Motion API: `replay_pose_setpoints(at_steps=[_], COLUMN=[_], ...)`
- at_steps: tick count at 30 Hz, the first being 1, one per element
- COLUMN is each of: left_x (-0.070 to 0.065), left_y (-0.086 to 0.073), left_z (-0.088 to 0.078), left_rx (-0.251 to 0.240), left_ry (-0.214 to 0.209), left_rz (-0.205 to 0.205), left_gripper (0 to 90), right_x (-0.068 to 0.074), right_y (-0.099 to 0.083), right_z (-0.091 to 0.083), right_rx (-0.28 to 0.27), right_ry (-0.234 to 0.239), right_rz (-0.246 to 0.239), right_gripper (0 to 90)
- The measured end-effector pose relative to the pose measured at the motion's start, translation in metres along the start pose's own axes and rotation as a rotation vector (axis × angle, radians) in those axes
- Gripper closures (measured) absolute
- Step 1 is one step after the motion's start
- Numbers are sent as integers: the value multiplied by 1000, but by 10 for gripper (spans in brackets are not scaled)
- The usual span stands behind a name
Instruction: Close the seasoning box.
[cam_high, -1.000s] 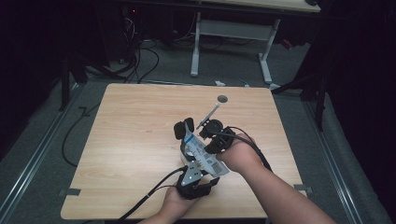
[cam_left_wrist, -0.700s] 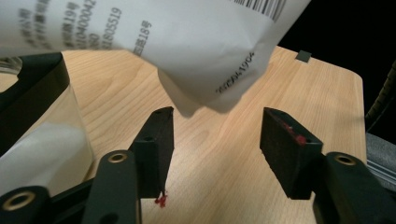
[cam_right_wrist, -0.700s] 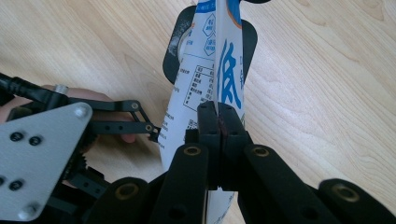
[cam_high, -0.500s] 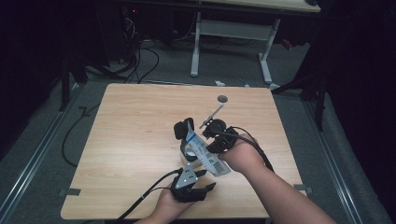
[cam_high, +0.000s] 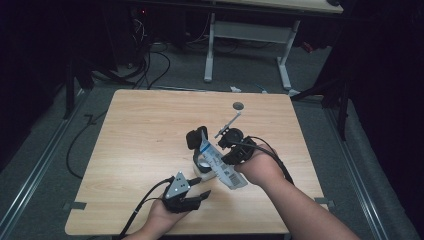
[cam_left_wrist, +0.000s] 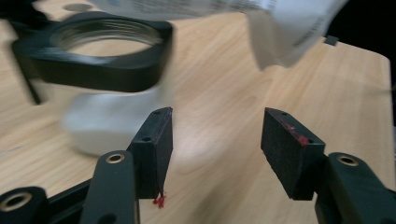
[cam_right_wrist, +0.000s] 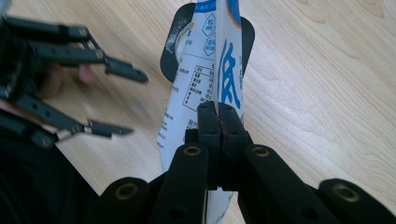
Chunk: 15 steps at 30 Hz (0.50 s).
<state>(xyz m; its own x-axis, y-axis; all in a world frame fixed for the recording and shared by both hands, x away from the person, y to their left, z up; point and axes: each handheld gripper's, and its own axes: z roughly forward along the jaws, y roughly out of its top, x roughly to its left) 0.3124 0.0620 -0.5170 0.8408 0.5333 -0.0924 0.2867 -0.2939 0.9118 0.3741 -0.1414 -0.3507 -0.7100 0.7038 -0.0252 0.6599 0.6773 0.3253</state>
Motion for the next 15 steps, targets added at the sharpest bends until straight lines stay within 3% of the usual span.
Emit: replay_pose_setpoints(at_steps=[4, 8, 13, 15], left_x=[14, 35, 63, 71], left_y=[-4, -11, -18, -21], left_z=[-13, -27, -47, -52], left_rx=[3, 4, -3, -1], left_ry=[31, 63, 134, 145], left_rz=[14, 2, -32, -71], left_gripper=[439, 439, 436, 437], right_x=[0, -1, -1, -2], right_y=[0, -1, -2, -3], right_z=[1, 1, 3, 3], right_rx=[3, 0, 2, 4], right_ry=[3, 2, 4, 0], right_rz=[1, 1, 3, 1], right_gripper=[900, 900, 900, 900])
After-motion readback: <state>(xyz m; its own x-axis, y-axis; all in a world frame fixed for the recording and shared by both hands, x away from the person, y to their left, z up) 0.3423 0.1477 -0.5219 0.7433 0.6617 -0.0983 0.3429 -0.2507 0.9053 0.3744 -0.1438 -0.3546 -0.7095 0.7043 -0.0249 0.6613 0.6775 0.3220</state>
